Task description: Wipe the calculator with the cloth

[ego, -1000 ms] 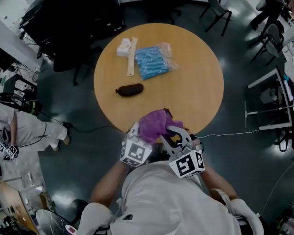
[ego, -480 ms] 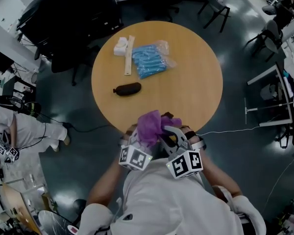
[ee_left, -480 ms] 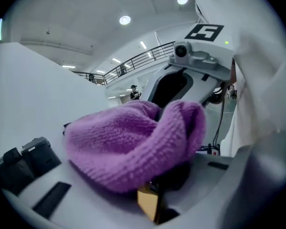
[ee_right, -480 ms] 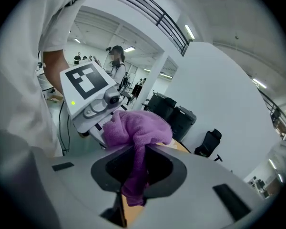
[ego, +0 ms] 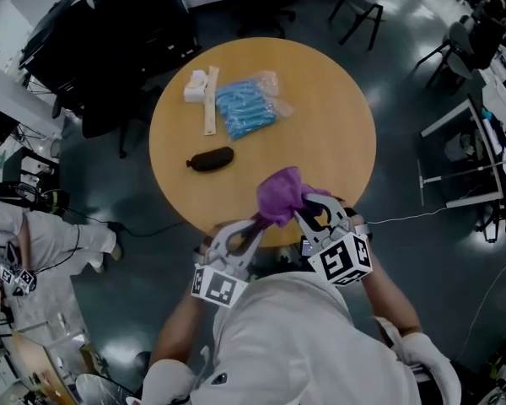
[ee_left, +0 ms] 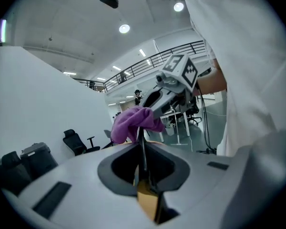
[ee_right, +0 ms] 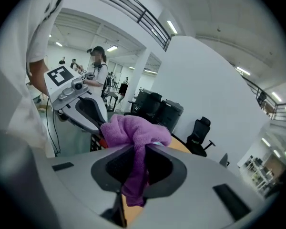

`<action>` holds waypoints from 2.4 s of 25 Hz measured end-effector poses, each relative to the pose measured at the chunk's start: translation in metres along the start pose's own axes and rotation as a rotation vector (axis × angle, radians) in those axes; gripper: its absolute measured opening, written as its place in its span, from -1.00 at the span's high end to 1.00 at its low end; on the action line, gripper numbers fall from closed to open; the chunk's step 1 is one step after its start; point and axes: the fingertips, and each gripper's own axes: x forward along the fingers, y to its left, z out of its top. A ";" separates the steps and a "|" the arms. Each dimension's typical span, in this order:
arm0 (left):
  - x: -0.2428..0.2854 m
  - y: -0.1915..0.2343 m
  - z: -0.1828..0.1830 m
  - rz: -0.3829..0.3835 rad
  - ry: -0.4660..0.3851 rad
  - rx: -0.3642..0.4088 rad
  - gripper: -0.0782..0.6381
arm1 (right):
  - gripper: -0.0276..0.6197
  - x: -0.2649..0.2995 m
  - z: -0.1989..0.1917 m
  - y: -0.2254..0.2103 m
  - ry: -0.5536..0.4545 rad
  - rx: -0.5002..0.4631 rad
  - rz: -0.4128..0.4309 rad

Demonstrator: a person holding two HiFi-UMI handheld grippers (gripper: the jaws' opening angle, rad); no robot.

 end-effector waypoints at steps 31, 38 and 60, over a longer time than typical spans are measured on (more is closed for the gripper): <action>-0.048 -0.021 0.074 -0.090 -0.200 0.155 0.65 | 0.71 0.007 -0.115 0.065 0.036 0.767 0.544; -0.048 -0.039 0.069 -0.201 -0.194 0.258 0.65 | 0.71 -0.084 0.010 -0.007 -0.268 0.370 0.575; -0.074 -0.080 0.127 -0.349 -0.363 0.528 0.65 | 0.71 -0.074 0.053 0.056 -0.166 0.146 1.066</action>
